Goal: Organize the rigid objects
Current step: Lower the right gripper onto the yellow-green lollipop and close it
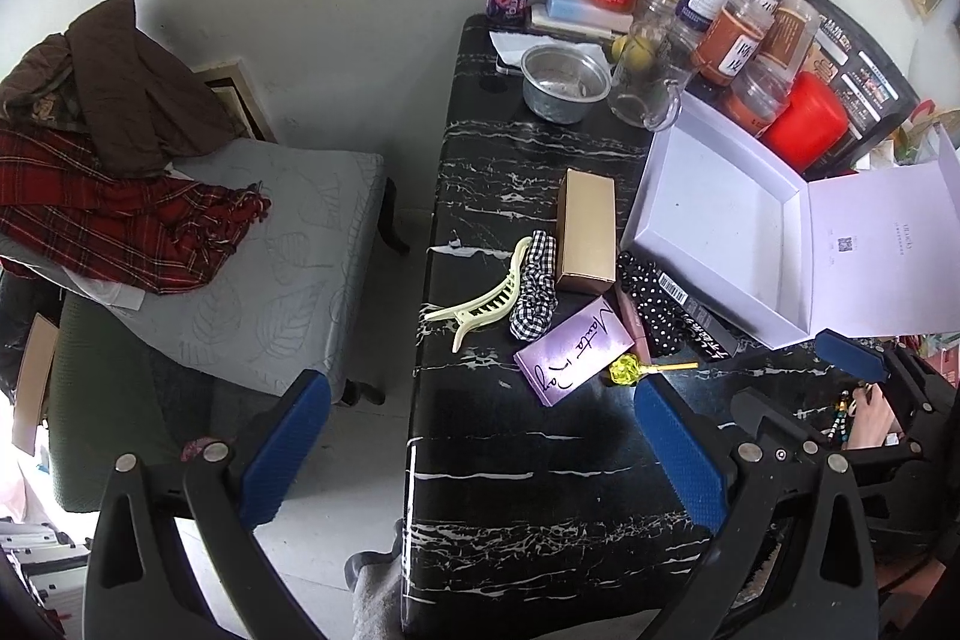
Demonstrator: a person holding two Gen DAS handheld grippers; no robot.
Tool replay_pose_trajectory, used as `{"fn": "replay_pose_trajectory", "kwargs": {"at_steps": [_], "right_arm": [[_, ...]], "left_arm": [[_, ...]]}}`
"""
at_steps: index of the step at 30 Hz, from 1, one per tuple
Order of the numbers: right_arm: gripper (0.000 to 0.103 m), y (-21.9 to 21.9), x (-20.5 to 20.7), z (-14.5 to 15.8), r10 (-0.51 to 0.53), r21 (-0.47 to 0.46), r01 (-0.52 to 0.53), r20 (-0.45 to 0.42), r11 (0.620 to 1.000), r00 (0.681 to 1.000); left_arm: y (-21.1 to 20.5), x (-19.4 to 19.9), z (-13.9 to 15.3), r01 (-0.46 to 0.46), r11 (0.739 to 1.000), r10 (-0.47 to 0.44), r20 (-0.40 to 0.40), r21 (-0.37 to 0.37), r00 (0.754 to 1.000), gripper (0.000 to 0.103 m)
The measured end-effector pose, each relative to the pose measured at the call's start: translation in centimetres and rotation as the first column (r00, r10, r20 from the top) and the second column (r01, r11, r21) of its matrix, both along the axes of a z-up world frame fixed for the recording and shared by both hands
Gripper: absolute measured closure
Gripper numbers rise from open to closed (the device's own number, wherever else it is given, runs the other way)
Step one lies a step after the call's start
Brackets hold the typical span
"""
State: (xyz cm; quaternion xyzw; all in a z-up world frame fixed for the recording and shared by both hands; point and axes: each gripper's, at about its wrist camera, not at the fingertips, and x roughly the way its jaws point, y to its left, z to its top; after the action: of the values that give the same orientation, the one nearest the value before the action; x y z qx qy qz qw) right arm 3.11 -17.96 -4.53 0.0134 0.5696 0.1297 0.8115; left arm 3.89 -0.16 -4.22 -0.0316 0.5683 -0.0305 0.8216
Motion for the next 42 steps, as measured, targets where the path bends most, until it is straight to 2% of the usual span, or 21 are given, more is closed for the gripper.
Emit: {"fn": "replay_pose_trajectory", "kwargs": {"at_steps": [8,12,16,18,21,29,37,38,42], "right_arm": [[0.022,-0.7,1.6,-3.0,0.026,0.039,-0.024,-0.059,0.999,0.998],[0.027,0.0,1.9,-4.6,0.079,0.059,-0.074,-0.082,0.996,0.994],[0.039,0.8,2.2,-6.2,0.113,0.093,-0.103,-0.108,0.99,0.988],[0.051,1.0,2.4,-7.0,0.12,0.109,-0.106,-0.124,0.988,0.985],[0.06,1.0,2.6,-8.1,0.112,0.146,-0.091,-0.144,0.985,0.983],[0.066,1.8,3.7,-10.6,0.138,0.161,-0.108,-0.185,0.981,0.973],[0.07,3.2,4.0,-12.4,0.172,0.115,-0.15,-0.209,0.982,0.963],[0.078,3.3,4.0,-12.7,0.171,0.104,-0.151,-0.217,0.983,0.961],[0.078,3.3,3.9,-12.8,0.158,0.099,-0.14,-0.207,0.985,0.966]], "left_arm": [[-0.3,2.3,-2.9,0.025,1.0,-0.024,-0.059,0.011,0.998,0.0],[-0.1,3.1,-4.3,0.03,0.999,-0.028,-0.086,0.019,0.996,0.0],[-0.1,3.3,-5.9,0.046,0.999,-0.042,-0.119,0.029,0.992,0.0],[-0.1,3.4,-6.6,0.049,0.998,-0.044,-0.133,0.03,0.99,0.0],[0.2,3.6,-7.4,0.048,0.999,-0.044,-0.15,0.023,0.988,0.0],[0.2,4.5,-8.7,0.06,0.998,-0.055,-0.159,0.024,0.986,0.0],[-0.5,5.1,-9.4,0.094,0.996,-0.093,-0.156,0.001,0.983,0.0],[-0.6,5.1,-9.5,0.101,0.995,-0.1,-0.155,-0.001,0.983,0.0],[-1.3,4.8,-9.9,0.127,0.992,-0.129,-0.149,-0.022,0.98,0.0]]}}
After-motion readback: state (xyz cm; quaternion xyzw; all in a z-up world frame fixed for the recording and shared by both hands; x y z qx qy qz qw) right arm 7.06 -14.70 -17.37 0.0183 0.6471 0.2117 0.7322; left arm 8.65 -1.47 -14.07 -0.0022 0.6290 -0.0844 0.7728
